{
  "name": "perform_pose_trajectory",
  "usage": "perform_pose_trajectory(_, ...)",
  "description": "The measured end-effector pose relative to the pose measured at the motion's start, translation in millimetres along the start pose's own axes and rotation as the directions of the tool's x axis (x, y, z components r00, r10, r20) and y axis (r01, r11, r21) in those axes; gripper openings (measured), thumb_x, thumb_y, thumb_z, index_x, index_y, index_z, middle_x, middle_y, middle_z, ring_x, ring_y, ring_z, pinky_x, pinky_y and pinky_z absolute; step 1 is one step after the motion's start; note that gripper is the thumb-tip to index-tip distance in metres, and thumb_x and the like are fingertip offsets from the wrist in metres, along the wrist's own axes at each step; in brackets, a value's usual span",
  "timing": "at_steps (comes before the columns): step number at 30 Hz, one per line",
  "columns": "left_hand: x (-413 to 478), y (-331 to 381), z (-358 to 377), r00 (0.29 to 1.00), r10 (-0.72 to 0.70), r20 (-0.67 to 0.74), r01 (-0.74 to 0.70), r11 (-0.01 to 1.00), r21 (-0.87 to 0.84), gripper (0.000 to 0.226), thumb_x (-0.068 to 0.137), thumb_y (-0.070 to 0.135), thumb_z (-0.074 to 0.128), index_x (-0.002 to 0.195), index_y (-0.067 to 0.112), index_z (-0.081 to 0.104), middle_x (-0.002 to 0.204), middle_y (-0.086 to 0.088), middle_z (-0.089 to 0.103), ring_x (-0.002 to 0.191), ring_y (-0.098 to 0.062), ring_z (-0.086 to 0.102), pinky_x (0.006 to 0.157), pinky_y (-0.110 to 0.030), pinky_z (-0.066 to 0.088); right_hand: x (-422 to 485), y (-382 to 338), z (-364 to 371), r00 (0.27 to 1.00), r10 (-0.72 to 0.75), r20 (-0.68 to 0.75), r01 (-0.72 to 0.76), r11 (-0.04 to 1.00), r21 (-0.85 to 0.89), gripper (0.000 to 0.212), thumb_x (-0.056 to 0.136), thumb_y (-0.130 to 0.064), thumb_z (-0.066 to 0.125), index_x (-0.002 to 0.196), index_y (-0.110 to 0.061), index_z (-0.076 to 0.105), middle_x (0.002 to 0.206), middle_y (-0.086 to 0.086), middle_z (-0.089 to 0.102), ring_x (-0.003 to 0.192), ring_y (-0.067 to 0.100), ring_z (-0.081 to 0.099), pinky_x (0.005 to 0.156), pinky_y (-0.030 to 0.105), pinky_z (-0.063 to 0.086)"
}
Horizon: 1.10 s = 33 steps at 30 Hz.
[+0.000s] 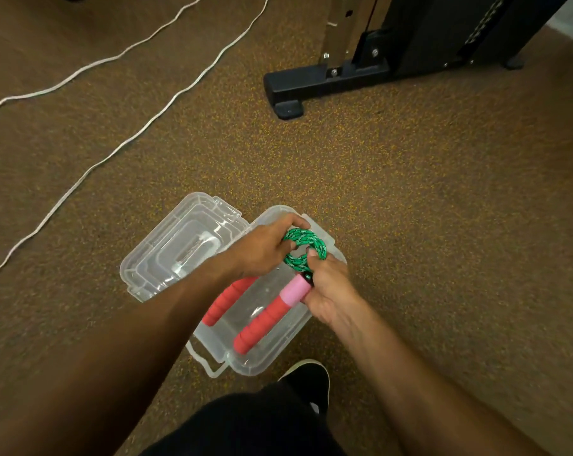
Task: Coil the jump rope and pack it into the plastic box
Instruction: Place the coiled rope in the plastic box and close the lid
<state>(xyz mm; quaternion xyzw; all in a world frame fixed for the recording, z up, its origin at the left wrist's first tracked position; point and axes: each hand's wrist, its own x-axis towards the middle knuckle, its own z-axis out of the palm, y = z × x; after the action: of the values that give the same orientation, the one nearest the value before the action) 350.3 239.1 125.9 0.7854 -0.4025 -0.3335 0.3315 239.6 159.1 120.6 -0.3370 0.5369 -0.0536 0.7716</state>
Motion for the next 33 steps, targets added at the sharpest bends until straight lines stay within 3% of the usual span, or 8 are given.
perform_pose_trajectory(3, 6.9, -12.6, 12.0, 0.999, -0.03, 0.015, 0.028, 0.992, 0.122, 0.04, 0.096, 0.011, 0.05, 0.133, 0.023, 0.043, 0.11, -0.011, 0.067, 0.095, -0.032, 0.064, 0.082, -0.043, 0.051, 13.1, 9.2, 2.9, 0.997, 0.04, -0.071, -0.043, 0.998, -0.055, 0.014, 0.105, -0.014, 0.048, 0.105, -0.01, 0.061, 0.095, 0.013, 0.069, 0.086, 0.028, 0.066, 0.096, 0.059, 0.051)
perform_pose_trajectory(8, 16.7, -31.1, 27.7, 0.999, -0.011, 0.037, 0.001, 0.97, 0.241, 0.044, 0.094, 0.016, 0.053, 0.136, 0.021, 0.039, 0.108, -0.011, 0.067, 0.095, -0.033, 0.064, 0.069, -0.034, 0.042, 32.5, 12.0, 6.7, 0.98, 0.115, -0.159, -0.135, 0.984, -0.117, 0.017, 0.104, -0.016, 0.048, 0.101, -0.007, 0.062, 0.093, 0.019, 0.066, 0.091, 0.035, 0.066, 0.084, 0.055, 0.056)
perform_pose_trajectory(15, 28.1, -63.8, 47.0, 0.992, -0.072, 0.105, 0.045, 0.97, 0.24, 0.062, 0.082, 0.016, 0.064, 0.138, 0.019, 0.036, 0.116, -0.015, 0.063, 0.099, -0.033, 0.063, 0.078, -0.039, 0.048, 69.0, 31.7, 18.1, 0.95, 0.176, -0.258, -0.227, 0.957, -0.18, 0.023, 0.09, -0.006, 0.049, 0.107, -0.007, 0.065, 0.107, 0.025, 0.07, 0.098, 0.04, 0.07, 0.085, 0.065, 0.055)
perform_pose_trajectory(19, 31.5, -83.3, 60.2, 0.993, -0.072, 0.098, 0.041, 0.957, 0.287, 0.061, 0.079, 0.016, 0.064, 0.131, 0.021, 0.033, 0.117, -0.015, 0.061, 0.096, -0.035, 0.062, 0.078, -0.044, 0.05, 91.2, 42.4, 17.0, 0.924, 0.214, -0.318, -0.284, 0.939, -0.193, 0.018, 0.094, -0.009, 0.049, 0.081, -0.012, 0.06, 0.102, 0.015, 0.071, 0.09, 0.031, 0.068, 0.08, 0.041, 0.057)
perform_pose_trajectory(22, 33.2, -96.5, 70.0, 0.999, -0.013, 0.05, -0.003, 0.947, 0.322, 0.051, 0.082, 0.021, 0.065, 0.124, 0.018, 0.036, 0.115, -0.015, 0.06, 0.093, -0.033, 0.063, 0.076, -0.041, 0.05, 107.4, 49.2, 18.2, 0.907, 0.256, -0.334, -0.339, 0.915, -0.219, 0.018, 0.09, -0.014, 0.056, 0.073, -0.012, 0.06, 0.101, 0.015, 0.074, 0.082, 0.03, 0.069, 0.07, 0.04, 0.06)
perform_pose_trajectory(26, 38.5, -108.4, 77.1, 1.0, -0.008, 0.03, -0.005, 0.911, 0.412, 0.056, 0.074, 0.024, 0.072, 0.12, 0.021, 0.039, 0.112, -0.01, 0.057, 0.094, -0.03, 0.061, 0.072, -0.041, 0.051, 115.5, 50.6, 20.2, 0.897, 0.286, -0.336, -0.364, 0.91, -0.197, 0.023, 0.093, -0.015, 0.058, 0.072, -0.007, 0.059, 0.074, 0.013, 0.065, 0.056, 0.025, 0.058, 0.031, 0.018, 0.041)
perform_pose_trajectory(30, 37.6, -109.7, 82.9, 0.999, 0.034, -0.011, -0.023, 0.838, 0.546, 0.052, 0.075, 0.029, 0.07, 0.119, 0.017, 0.045, 0.107, -0.011, 0.057, 0.091, -0.032, 0.06, 0.071, -0.041, 0.051, 119.2, 56.7, 24.4, 0.913, 0.19, -0.361, -0.292, 0.922, -0.254, 0.007, 0.084, -0.009, 0.064, 0.08, -0.003, 0.066, 0.08, 0.016, 0.07, 0.064, 0.03, 0.068, 0.05, 0.041, 0.059)
perform_pose_trajectory(33, 35.4, -104.3, 81.6, 0.999, 0.014, -0.04, 0.011, 0.825, 0.566, 0.049, 0.077, 0.027, 0.066, 0.12, 0.016, 0.045, 0.106, -0.013, 0.058, 0.092, -0.034, 0.061, 0.069, -0.041, 0.051, 129.9, 66.2, 22.6, 0.917, 0.072, -0.393, -0.267, 0.844, -0.466, 0.041, 0.072, -0.017, 0.061, 0.11, 0.001, 0.064, 0.103, 0.019, 0.069, 0.076, 0.034, 0.072, 0.062, 0.052, 0.063)
